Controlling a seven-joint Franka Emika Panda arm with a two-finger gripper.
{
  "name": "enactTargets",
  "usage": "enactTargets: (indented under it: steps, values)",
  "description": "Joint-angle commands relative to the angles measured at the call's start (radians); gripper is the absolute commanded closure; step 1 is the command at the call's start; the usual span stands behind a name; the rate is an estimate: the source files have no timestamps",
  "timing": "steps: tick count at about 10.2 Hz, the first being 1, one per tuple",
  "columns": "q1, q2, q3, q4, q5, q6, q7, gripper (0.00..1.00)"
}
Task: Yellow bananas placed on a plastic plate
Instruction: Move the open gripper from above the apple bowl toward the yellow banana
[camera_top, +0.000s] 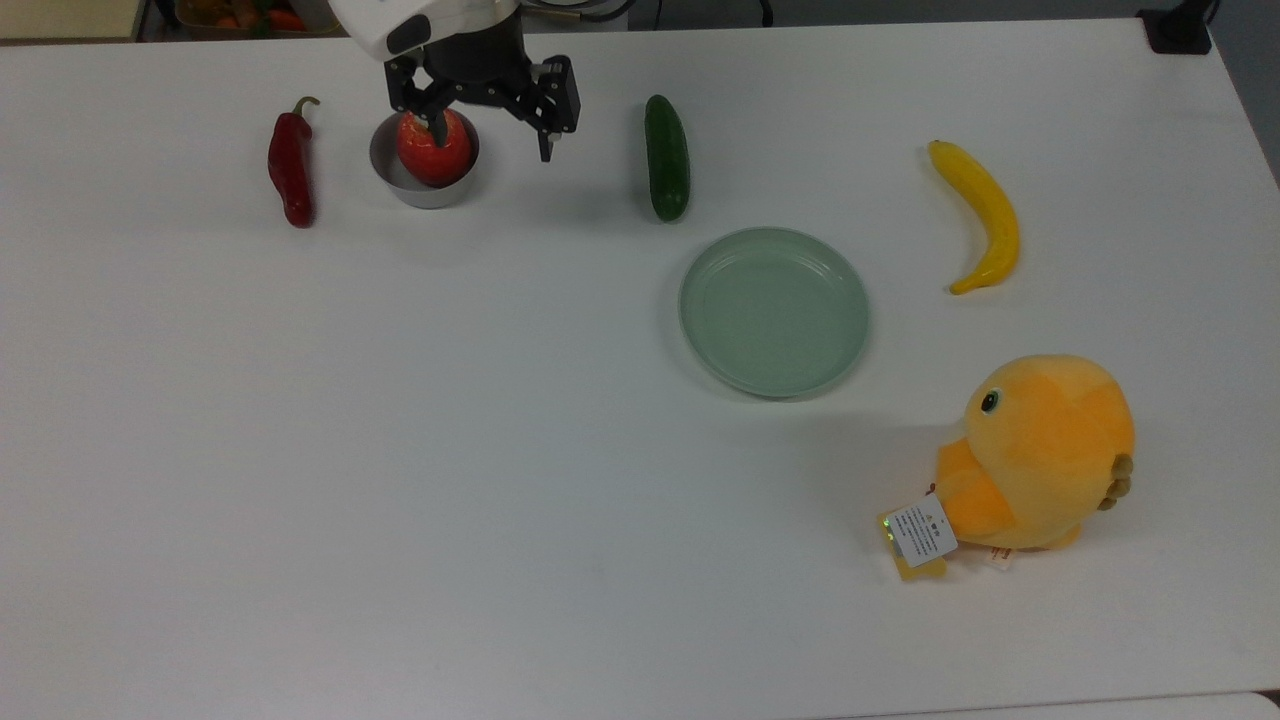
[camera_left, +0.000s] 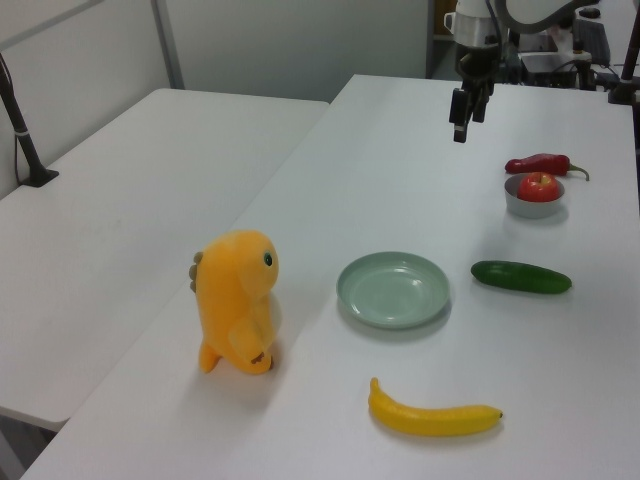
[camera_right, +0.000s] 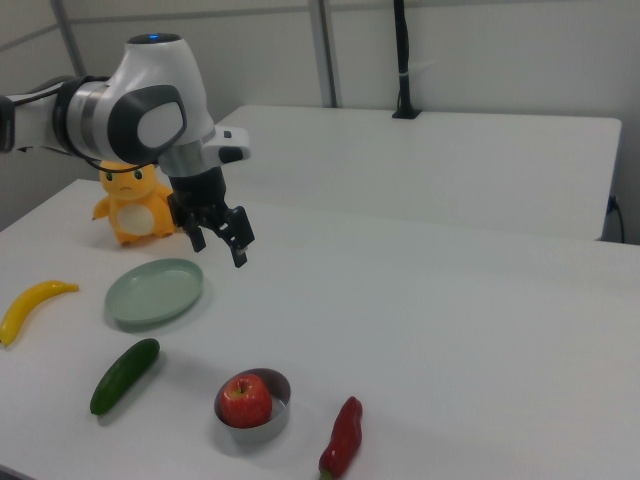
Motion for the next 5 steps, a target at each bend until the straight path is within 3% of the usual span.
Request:
enactTargets:
  steps: [1,4,5]
  values:
    - [0.049,-0.11,0.004,-0.137,0.002,0.013,-0.02,0.0]
    - [0.051,-0.152,0.064,-0.176,0.009,0.023,-0.01,0.0]
    - [0.042,-0.143,0.13,-0.173,0.015,0.03,0.009,0.0]
